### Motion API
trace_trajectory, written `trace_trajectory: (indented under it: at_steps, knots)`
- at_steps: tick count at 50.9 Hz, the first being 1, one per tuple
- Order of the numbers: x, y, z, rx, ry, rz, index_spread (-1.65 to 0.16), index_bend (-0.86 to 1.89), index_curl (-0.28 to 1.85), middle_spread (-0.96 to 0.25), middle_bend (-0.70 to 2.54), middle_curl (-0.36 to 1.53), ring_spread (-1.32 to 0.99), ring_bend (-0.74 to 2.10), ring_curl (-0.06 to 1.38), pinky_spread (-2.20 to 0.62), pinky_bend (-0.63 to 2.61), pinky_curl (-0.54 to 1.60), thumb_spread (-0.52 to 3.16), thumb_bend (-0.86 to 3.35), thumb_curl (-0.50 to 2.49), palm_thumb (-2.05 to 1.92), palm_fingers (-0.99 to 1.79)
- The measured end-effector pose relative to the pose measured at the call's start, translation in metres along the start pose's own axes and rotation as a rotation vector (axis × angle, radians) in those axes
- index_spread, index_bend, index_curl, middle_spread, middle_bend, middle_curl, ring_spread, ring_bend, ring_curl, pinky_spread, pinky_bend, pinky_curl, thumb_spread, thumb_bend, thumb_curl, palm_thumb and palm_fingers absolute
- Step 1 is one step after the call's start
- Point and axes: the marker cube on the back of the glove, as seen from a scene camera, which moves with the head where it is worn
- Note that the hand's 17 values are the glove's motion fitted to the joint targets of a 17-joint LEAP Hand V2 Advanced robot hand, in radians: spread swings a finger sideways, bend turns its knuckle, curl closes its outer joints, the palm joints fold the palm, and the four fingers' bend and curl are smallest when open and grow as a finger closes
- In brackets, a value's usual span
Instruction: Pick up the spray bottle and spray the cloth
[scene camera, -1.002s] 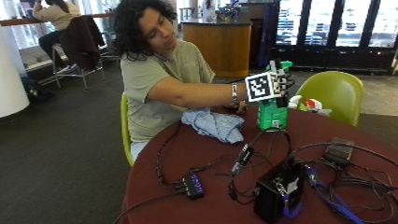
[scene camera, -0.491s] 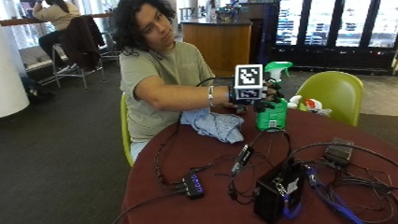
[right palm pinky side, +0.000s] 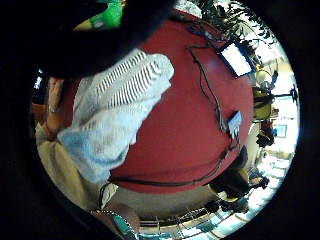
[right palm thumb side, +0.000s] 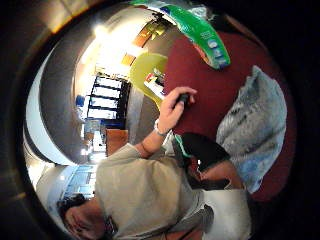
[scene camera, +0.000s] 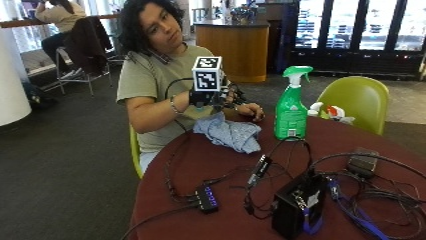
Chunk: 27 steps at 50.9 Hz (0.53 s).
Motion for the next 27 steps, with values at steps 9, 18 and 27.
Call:
trace_trajectory:
  at_steps: [9,18,27]
  knots:
    - [0.014,0.057,-0.012,0.038,0.093,0.045,-0.40,0.17,0.34,-0.01,0.18,0.34,-0.06,0.20,0.32,0.21,0.20,0.33,1.04,-0.03,0.42,0.60,0.34]
    - [0.033,0.088,-0.011,-0.007,0.129,0.108,-0.40,0.17,0.34,-0.01,0.18,0.33,-0.06,0.21,0.32,0.20,0.19,0.33,1.06,-0.03,0.40,0.59,0.35]
    - [0.047,0.107,-0.010,-0.027,0.151,0.184,-0.40,0.19,0.34,-0.01,0.18,0.32,-0.07,0.21,0.32,0.20,0.18,0.32,1.06,-0.02,0.39,0.59,0.36]
